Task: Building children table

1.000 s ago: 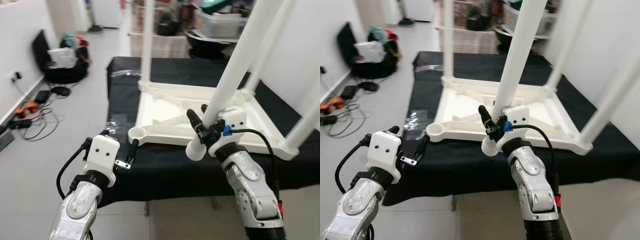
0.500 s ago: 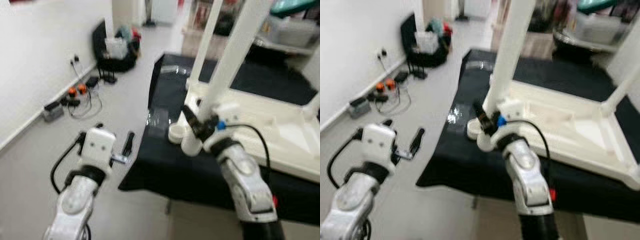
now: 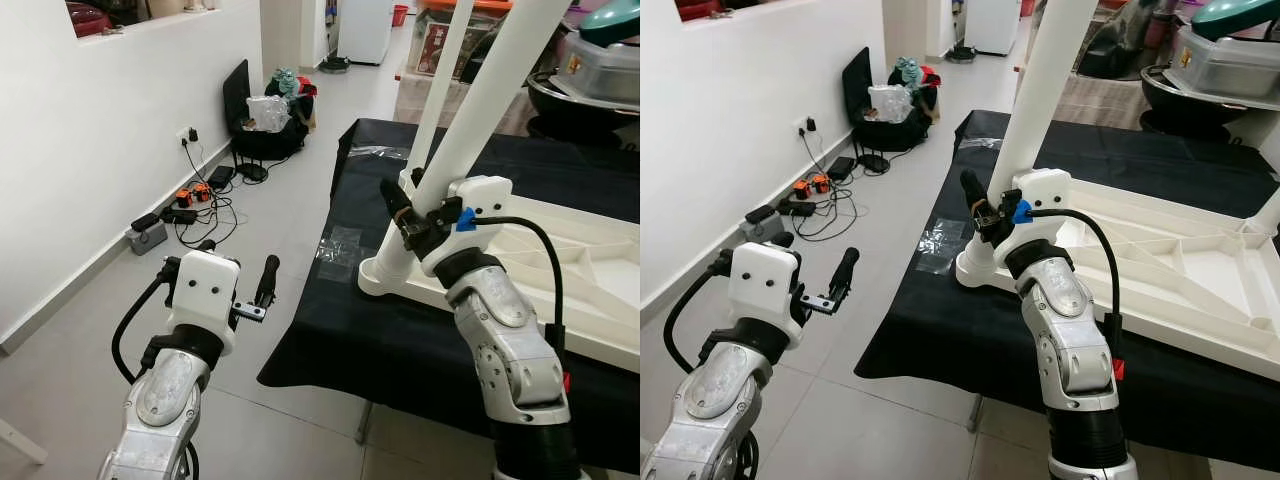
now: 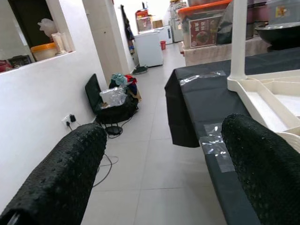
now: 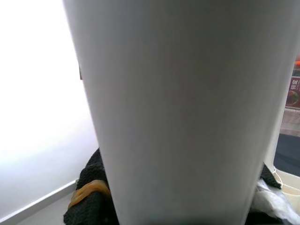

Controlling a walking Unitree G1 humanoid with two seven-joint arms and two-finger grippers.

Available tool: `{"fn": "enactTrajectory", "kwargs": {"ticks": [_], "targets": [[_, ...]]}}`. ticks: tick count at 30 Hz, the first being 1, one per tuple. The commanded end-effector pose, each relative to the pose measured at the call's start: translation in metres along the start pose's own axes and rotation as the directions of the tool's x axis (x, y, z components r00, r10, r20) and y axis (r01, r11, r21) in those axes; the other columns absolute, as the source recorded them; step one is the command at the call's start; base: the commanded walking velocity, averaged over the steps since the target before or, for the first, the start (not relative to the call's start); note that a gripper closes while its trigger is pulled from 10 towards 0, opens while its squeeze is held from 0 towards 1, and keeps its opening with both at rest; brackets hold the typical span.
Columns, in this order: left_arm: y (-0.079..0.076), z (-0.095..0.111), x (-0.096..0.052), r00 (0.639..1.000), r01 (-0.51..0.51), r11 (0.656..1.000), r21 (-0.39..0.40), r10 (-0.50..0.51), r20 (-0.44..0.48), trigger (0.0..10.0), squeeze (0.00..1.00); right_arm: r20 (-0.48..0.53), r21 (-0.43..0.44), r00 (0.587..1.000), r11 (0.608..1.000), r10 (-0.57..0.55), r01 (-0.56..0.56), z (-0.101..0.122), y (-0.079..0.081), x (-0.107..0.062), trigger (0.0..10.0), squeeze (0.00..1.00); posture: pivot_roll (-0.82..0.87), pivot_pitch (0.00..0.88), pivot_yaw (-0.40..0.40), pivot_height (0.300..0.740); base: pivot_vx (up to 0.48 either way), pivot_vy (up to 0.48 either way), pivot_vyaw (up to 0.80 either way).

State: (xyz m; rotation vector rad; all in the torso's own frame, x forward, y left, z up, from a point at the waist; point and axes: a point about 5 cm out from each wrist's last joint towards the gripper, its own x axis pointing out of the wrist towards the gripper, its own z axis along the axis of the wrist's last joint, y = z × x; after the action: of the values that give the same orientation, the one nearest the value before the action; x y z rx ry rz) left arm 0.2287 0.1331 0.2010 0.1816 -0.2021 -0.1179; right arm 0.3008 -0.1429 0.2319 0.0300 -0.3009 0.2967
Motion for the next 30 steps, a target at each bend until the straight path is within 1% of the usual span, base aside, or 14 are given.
{"fn": "enactTrajectory", "kwargs": {"ticks": [1, 10, 22, 30], "targets": [[0.002, 0.003, 0.000, 1.000, -0.009, 1.000, 0.013, 0.009, 0.003, 10.0, 0.00, 0.032, 0.011, 0.999, 1.000, -0.004, 0.004, 0.009, 0.000, 0.003, 10.0, 0.00, 0.04, 0.000, -0.083, 0.740, 0.304, 0.000, 0.00], [0.005, 0.007, 0.002, 1.000, -0.019, 1.000, 0.023, 0.019, 0.008, 10.0, 0.00, 0.059, 0.016, 0.998, 1.000, 0.004, -0.005, 0.018, 0.005, 0.009, 10.0, 0.00, 0.04, 0.000, -0.084, 0.740, 0.325, 0.000, 0.00], [0.007, 0.010, 0.005, 1.000, -0.028, 0.999, 0.027, 0.028, 0.011, 10.0, 0.00, 0.069, 0.020, 0.997, 1.000, -0.017, 0.016, 0.023, 0.001, 0.013, 10.0, 0.00, 0.04, 0.000, -0.086, 0.740, 0.384, 0.000, 0.00], [0.009, 0.009, 0.007, 0.999, -0.045, 0.999, 0.022, 0.045, -0.005, 10.0, 0.00, 0.077, 0.020, 0.997, 1.000, -0.023, 0.022, 0.025, 0.000, 0.016, 10.0, 0.00, 0.04, 0.000, -0.082, 0.740, 0.000, 0.000, 0.00]]}}
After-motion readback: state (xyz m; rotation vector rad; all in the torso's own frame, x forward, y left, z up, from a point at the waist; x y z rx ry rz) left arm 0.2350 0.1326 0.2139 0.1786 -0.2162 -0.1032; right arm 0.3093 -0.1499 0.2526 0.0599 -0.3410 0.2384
